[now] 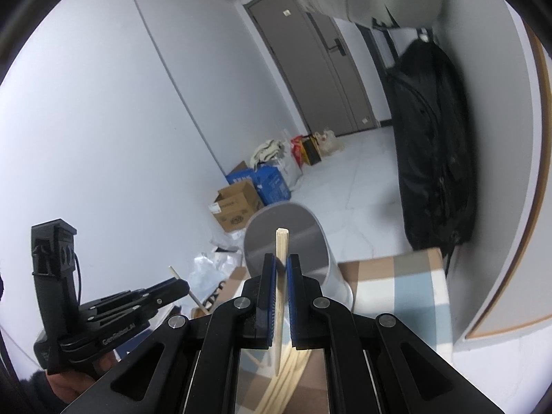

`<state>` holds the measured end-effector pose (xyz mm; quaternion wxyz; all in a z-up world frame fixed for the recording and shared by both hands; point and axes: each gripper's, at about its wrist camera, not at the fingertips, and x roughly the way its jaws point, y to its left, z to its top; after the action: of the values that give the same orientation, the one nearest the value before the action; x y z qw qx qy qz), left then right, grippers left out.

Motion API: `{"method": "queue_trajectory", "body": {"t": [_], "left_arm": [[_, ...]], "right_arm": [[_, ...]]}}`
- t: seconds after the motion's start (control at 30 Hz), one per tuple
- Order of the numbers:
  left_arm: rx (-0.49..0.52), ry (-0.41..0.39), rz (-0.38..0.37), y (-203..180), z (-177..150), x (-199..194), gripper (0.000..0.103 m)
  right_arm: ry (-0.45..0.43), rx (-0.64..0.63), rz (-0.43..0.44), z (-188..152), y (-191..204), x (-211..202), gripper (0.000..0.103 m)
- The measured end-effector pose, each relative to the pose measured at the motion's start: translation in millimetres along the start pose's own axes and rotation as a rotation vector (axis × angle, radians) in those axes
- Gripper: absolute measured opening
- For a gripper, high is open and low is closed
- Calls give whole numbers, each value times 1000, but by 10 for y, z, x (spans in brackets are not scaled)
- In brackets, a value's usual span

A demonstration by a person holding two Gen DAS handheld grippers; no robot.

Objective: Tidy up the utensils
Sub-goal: 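Lift both held chopsticks and carry them over the white utensil holder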

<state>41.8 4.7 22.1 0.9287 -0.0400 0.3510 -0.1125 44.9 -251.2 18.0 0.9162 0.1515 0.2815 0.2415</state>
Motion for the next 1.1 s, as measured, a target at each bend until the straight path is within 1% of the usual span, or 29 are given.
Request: {"method": "queue_trajectory", "body": {"t": [0.17, 0.33, 0.53, 0.67, 0.8, 0.93, 1.1], "left_arm": [[2, -23, -23, -8, 194, -146, 1], [11, -52, -47, -12, 505, -310, 1], [52, -92, -51, -103, 864, -365, 1], [82, -119, -37, -134, 1052, -288, 1], [87, -126, -31, -119, 1162, -161, 1], [98, -128, -17, -90, 1185, 32, 1], [65, -91, -46, 25, 1147, 276, 1]], "right_arm": [[-36, -28, 8, 226, 74, -47, 6], [-75, -70, 16, 529, 167, -101, 6], [-104, -116, 20, 903, 265, 4, 6], [-127, -143, 13, 1130, 314, 144, 6], [-132, -140, 8, 1266, 295, 297, 6], [-135, -132, -6, 1321, 252, 496, 6], [-122, -141, -25, 1296, 187, 735, 6]]}}
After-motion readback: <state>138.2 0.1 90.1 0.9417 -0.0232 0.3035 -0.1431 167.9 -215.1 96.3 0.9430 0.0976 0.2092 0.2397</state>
